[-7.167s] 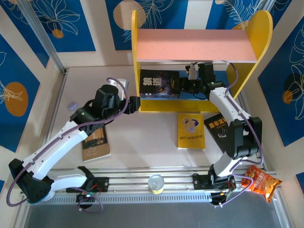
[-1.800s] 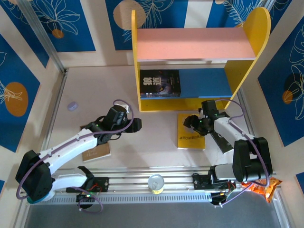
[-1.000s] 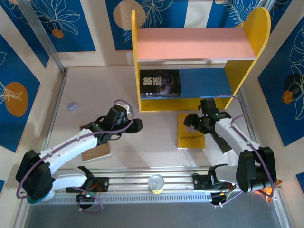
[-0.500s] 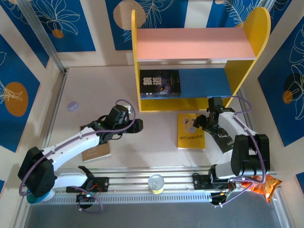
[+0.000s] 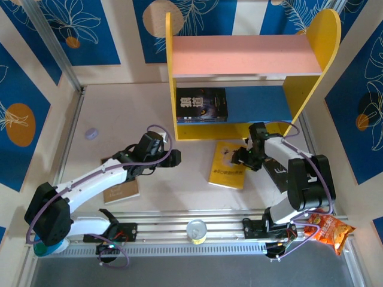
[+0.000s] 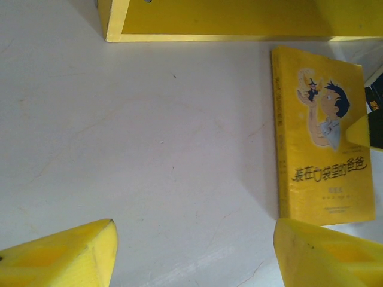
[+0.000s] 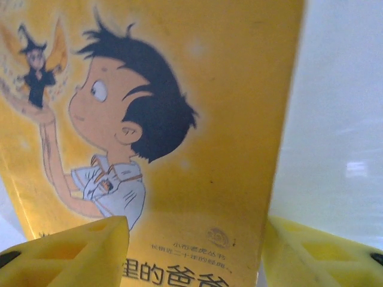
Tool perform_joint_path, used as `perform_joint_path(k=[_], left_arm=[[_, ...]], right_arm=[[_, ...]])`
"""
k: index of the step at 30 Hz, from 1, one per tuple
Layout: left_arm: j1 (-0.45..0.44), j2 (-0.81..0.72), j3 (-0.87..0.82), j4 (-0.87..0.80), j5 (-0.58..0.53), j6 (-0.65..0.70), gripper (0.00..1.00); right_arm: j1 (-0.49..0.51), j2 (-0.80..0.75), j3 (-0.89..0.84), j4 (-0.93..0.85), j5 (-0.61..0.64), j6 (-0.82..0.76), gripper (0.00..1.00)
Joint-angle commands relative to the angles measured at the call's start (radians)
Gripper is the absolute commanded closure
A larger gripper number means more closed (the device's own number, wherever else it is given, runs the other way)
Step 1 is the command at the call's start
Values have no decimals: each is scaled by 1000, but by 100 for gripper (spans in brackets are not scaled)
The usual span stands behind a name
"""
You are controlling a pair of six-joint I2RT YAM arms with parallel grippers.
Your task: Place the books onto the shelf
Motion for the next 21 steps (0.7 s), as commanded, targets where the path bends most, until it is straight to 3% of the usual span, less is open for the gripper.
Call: perform_joint_path(k=[1, 12, 17, 21], left_arm=[[-8, 10, 8, 5, 5, 12, 31], [-8, 65, -16, 19, -8, 9, 31], [-8, 90, -17, 24, -6, 9, 31], [-8, 119, -16, 39, 7, 7, 31]], right_arm=[[70, 19, 35, 39, -84, 53, 41], [337, 110, 121, 160, -68, 130, 43], [391, 138, 147, 158, -34, 93, 44], [371, 124, 119, 150, -10, 98, 43]])
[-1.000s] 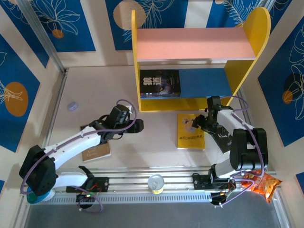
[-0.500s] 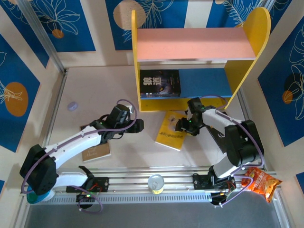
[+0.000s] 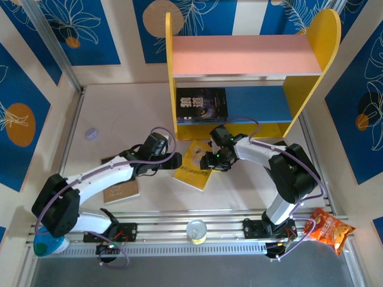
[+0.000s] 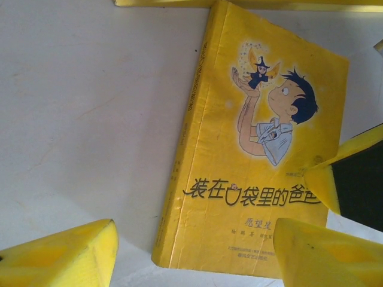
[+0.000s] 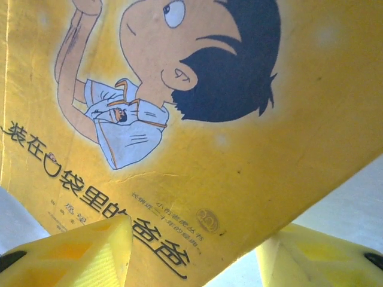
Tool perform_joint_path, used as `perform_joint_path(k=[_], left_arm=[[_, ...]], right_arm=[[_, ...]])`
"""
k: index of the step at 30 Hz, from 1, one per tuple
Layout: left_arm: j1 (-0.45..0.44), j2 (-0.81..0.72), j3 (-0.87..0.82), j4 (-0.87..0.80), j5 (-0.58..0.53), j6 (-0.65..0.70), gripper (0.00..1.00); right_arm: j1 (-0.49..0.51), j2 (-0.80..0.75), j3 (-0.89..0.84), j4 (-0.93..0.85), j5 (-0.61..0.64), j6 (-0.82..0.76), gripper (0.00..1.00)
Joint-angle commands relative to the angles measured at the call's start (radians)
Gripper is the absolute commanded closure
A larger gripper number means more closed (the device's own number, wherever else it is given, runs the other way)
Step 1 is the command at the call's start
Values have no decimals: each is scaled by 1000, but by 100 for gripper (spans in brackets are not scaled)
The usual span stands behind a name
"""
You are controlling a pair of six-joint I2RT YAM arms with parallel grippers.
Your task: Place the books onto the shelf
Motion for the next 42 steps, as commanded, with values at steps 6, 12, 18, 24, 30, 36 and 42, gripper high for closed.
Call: perform_joint_path(k=[6, 12, 18, 24, 30, 36, 42], left_arm=[[-11, 85, -12, 59, 51, -8, 33], [-33, 146, -33, 102, 71, -39, 34], [-73, 204, -49, 138, 84, -72, 36], [-95, 196, -61, 150, 92, -92, 36], [-126, 186, -98, 172, 94, -129, 36], [-167, 157, -136, 198, 103, -174, 37], [-182, 126, -154, 227, 97, -182, 36]], right_arm=[[-53, -53, -48, 61, 15, -5, 39], [-59, -52, -60, 79, 10, -1, 39], [-59, -24, -52, 94, -2, 6, 42], [-51, -15, -54, 123, -24, 15, 44], [-33, 12, -30, 159, -49, 21, 45], [-10, 46, 14, 174, -71, 21, 46], [0, 38, 8, 173, -66, 16, 46]])
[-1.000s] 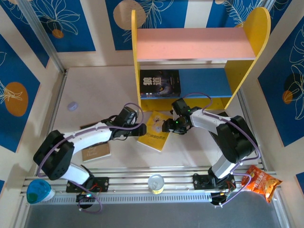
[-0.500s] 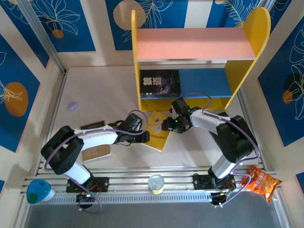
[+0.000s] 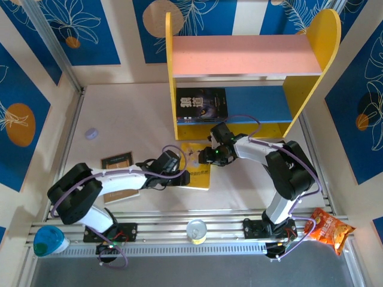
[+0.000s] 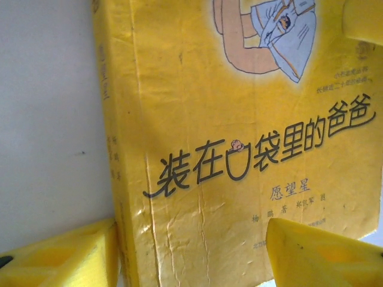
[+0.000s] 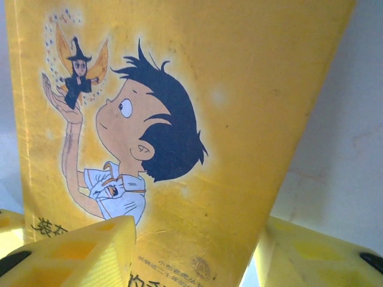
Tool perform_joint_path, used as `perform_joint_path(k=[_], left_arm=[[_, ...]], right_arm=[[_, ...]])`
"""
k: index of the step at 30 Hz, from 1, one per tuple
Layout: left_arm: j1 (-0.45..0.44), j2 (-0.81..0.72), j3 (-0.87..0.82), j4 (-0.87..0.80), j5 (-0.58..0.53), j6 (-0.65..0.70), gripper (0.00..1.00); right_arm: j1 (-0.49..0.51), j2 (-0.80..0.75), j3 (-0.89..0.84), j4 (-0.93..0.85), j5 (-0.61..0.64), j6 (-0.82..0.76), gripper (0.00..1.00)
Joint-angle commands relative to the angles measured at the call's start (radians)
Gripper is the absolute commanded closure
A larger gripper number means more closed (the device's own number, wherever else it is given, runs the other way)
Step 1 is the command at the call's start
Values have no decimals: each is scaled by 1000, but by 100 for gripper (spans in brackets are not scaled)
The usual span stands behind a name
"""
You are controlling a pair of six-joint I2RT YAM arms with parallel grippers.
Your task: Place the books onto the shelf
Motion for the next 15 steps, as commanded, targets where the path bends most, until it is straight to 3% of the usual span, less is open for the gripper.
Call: perform_joint_path(k=[1, 8, 15], left_arm=[[-18, -21, -2, 7, 33, -11, 36], [8, 1, 80, -81, -37, 41, 34], [78, 29, 85, -48, -9, 60, 33]], right_arm=[[15, -6, 6, 11, -49, 2, 46], [16, -41, -63, 15, -32, 4, 46], [36, -44, -100, 50, -42, 24, 46]])
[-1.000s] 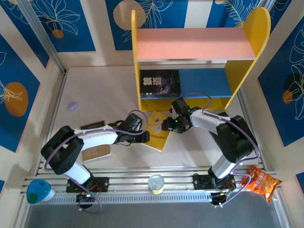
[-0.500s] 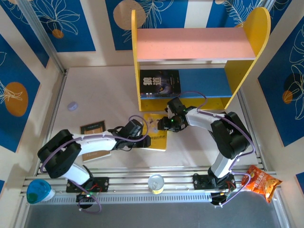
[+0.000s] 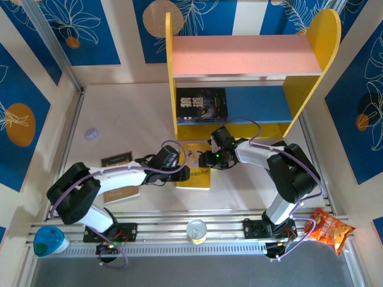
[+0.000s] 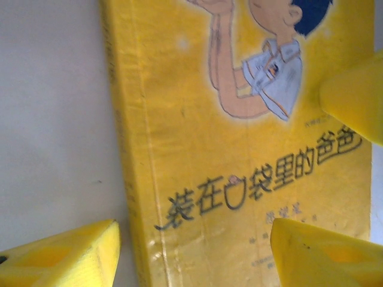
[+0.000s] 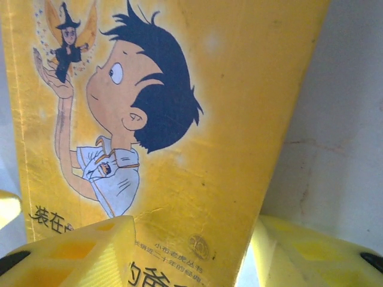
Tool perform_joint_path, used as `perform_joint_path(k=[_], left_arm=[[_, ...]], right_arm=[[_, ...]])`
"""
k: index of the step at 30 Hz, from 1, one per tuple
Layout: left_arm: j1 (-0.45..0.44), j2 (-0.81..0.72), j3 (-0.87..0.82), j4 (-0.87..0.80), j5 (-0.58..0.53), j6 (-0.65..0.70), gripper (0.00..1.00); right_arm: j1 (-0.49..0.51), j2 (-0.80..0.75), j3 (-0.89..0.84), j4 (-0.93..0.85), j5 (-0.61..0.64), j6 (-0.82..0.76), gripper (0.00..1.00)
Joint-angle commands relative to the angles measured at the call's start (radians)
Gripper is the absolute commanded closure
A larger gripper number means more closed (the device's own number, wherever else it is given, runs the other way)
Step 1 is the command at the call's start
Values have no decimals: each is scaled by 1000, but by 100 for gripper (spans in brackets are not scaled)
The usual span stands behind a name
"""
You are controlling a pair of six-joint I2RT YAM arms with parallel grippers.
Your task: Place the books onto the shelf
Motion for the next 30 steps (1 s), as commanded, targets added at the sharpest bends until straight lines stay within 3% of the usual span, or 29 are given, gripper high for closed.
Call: perform_joint_path(k=[1, 15, 30], left_arm=[[28, 35, 34, 8, 7, 31, 33], [71, 147, 86, 33, 43, 67, 33], [84, 154, 95, 30, 62, 67, 34]], right_arm=[[22, -4, -24, -3, -39, 22, 46], [64, 41, -42, 40, -33, 55, 47], [96, 96, -15, 56, -50, 53, 73]])
